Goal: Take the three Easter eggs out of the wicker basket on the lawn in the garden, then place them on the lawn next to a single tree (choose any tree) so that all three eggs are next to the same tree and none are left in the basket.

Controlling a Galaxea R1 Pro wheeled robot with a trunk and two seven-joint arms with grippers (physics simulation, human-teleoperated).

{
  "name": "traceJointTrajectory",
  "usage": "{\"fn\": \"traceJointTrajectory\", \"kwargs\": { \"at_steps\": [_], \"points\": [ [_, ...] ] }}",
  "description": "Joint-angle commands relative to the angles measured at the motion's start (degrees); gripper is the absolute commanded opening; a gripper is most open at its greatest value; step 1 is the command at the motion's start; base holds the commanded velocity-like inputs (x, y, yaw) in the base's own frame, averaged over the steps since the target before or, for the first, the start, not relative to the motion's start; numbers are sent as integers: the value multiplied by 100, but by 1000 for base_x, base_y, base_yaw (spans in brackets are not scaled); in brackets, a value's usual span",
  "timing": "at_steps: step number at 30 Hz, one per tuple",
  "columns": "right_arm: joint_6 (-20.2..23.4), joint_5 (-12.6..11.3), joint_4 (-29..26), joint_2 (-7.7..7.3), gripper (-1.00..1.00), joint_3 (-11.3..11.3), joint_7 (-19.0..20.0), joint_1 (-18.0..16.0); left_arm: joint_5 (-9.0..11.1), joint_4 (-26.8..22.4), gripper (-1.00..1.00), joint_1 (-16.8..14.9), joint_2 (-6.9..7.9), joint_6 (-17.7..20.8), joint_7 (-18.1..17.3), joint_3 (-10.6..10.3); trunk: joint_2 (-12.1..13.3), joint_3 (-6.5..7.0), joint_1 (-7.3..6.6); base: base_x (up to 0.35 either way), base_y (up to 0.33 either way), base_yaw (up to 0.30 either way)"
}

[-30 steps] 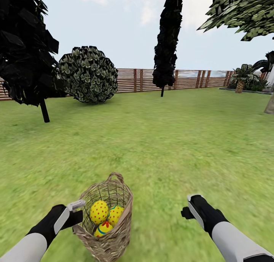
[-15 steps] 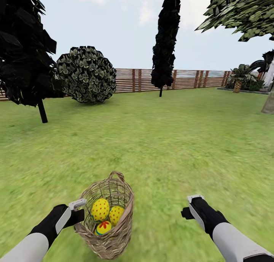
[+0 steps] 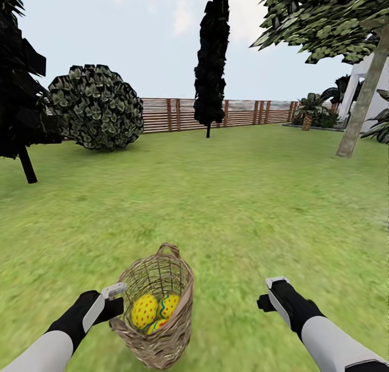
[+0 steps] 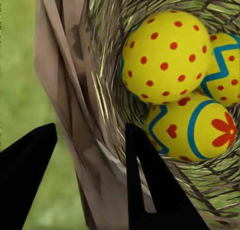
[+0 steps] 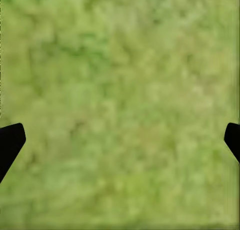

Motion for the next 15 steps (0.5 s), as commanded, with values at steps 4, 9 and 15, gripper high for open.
{"fn": "traceJointTrajectory", "kwargs": {
  "at_steps": [4,9,15],
  "points": [
    [23,-60,-5,-5,100,45,-41,-2,81,-14,-100,-1,-1,29,49,10,159,66,-90,0,0,-6],
    [17,-58,6,-5,100,45,-41,-2,72,-14,-100,-1,-1,29,53,10,360,165,-199,0,0,-84],
    [15,-60,8,-4,100,43,-41,-2,66,-14,-100,-1,-1,29,54,4,600,283,-331,0,0,-221]
  ]
}}
